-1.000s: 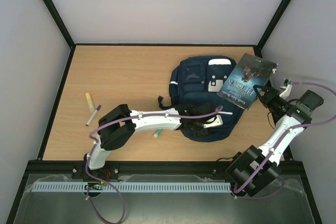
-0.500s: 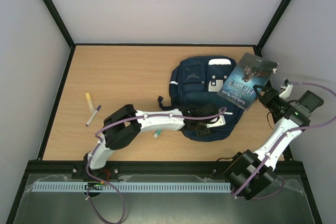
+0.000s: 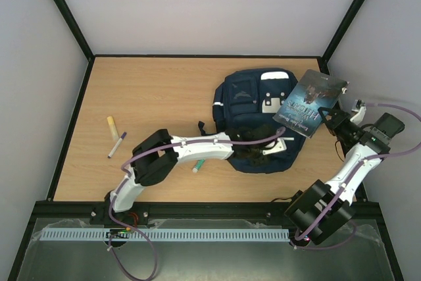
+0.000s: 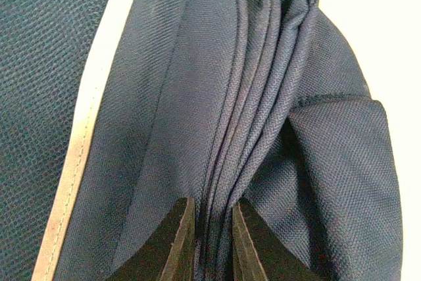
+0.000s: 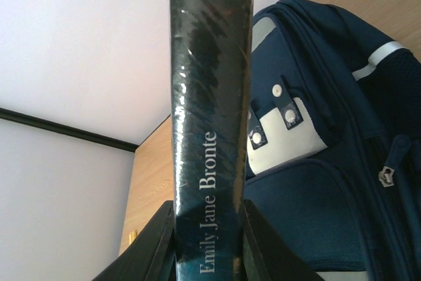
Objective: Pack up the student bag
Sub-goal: Place the book in the student bag.
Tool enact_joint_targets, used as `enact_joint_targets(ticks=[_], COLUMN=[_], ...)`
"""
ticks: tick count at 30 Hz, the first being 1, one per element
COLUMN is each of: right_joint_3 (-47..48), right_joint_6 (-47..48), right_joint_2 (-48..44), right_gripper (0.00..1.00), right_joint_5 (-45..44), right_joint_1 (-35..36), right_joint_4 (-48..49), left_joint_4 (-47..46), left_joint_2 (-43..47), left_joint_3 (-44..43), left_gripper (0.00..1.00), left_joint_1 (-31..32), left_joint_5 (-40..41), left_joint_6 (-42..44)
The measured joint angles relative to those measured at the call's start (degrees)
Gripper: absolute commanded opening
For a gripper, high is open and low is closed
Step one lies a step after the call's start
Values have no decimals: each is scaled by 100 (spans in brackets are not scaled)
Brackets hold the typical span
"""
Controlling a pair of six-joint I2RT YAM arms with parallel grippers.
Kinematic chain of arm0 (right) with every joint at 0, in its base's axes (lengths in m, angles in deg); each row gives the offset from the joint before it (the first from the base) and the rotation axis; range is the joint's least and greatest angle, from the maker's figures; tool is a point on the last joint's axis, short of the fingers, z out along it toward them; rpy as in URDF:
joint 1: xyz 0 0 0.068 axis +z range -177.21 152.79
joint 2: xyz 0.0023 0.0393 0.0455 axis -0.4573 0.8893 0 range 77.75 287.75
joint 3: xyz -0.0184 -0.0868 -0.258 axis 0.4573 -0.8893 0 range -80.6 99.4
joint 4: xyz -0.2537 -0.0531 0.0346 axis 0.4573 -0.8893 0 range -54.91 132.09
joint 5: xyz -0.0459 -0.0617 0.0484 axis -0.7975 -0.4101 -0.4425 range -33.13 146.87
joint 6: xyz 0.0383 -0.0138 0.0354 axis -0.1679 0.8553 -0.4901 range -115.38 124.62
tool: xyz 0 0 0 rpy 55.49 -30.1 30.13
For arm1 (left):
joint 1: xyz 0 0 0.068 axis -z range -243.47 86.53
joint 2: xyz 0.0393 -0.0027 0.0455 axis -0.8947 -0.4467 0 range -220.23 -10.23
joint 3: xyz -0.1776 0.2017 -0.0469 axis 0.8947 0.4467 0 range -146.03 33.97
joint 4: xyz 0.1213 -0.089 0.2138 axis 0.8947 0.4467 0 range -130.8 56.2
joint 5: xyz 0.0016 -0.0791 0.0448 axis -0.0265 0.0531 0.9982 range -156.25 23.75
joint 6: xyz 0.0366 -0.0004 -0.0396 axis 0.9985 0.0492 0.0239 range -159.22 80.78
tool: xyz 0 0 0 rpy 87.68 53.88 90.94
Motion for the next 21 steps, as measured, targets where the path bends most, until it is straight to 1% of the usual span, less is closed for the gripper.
enact_joint_targets(ticks=[3, 8, 12, 15, 17, 19, 21], right_joint_3=[2, 2, 2, 2, -2, -2, -2], right_joint_6=[2, 0, 0, 9, 2, -4, -20], right_joint_2=[81, 83, 83, 83, 83, 83, 83], right_gripper=[1, 1, 1, 1, 1, 1, 1], right_joint_5=[-31, -66, -105, -125, -157, -162, -164], right_joint_1=[0, 0, 0, 0, 0, 0, 0], right_joint_4=[0, 7, 11, 13, 50, 101, 127], left_joint_4=[-42, -114, -238, -507, -634, -717, -772], left_joint_2=[339, 1377, 2107, 2483, 2527, 2441, 2256], left_joint_3=[229, 874, 1397, 2090, 2507, 2728, 2745], left_gripper=[6, 3, 2, 2, 2, 2, 2], left_joint_1=[-240, -905, -1163, -1128, -981, -791, -531], left_joint_5=[-433, -1071, -1117, -1027, -973, -933, -872], left_joint_6=[-308, -750, -940, -1091, -1211, -1311, -1379])
